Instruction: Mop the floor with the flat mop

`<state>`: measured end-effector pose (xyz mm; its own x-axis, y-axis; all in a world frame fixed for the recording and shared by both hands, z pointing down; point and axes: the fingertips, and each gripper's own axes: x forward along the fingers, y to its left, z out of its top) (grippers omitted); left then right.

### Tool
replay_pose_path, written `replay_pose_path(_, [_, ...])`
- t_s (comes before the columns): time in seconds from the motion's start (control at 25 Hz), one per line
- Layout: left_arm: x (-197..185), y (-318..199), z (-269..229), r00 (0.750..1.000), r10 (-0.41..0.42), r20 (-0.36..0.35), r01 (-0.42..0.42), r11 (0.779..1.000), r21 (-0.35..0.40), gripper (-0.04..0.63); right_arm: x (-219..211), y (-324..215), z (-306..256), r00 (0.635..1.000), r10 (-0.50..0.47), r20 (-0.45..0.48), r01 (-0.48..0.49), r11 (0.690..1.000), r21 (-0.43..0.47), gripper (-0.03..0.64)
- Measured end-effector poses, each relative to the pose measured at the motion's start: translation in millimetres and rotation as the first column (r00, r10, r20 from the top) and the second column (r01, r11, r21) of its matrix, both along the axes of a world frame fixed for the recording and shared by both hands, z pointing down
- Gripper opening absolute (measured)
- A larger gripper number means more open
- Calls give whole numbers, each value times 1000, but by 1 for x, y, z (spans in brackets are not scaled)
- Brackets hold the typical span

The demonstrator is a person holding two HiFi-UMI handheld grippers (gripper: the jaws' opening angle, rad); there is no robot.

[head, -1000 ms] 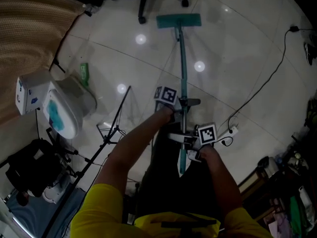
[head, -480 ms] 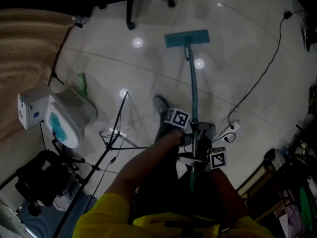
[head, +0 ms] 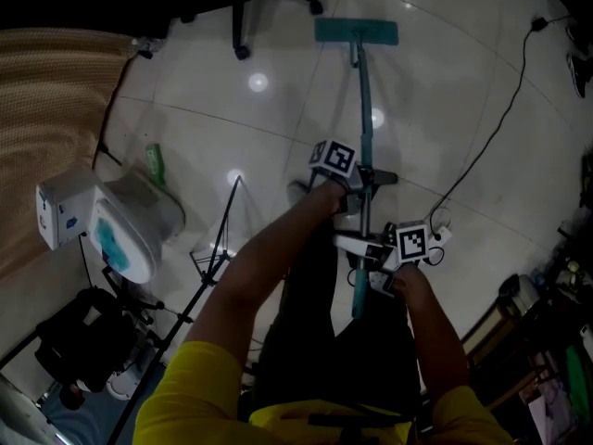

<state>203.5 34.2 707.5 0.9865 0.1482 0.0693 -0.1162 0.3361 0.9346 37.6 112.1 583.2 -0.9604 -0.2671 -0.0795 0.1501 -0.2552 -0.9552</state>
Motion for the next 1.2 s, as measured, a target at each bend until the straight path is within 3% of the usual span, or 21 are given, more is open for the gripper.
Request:
replay_pose_path(0.2, [15,111,-43,999,37,-5,-38,994,-101,72,14,89,-52,998,58,2,-57,993,-101,78])
replay_pose_path(0.32, [28,134,-46,999,5,-48,-10,994,-109,72,23,112,-45,998,15,-55,-21,995,-103,76])
replay_pose_path(0.48, [39,76,-16,996,-76,-56,71,994,-89,69,41,73,-4,993,-53,-101,50,998,-31,72])
replay_pose_path(0.6, [50,-4,6,998,-54,-37,53,998,-32,69,56,2,31,992,-53,-115,56,998,18,72])
replay_pose_path(0.8, [64,-109,30,999,-37,-34,38,999,36,71,64,-98,56,992,-40,-119,42,999,15,72])
replay_pose_path(0.92, [63,-122,44,1000,-1,10,1,998,64,75,61,-116,63,995,6,-97,-3,1000,30,64])
replay_pose_path(1.04, [64,-117,44,1000,-18,2,17,998,67,74,62,-109,60,997,20,-77,-18,1000,25,58])
replay_pose_path(1.2, [59,-53,26,998,-59,-8,59,998,38,69,56,-41,33,997,-57,-49,58,998,13,59])
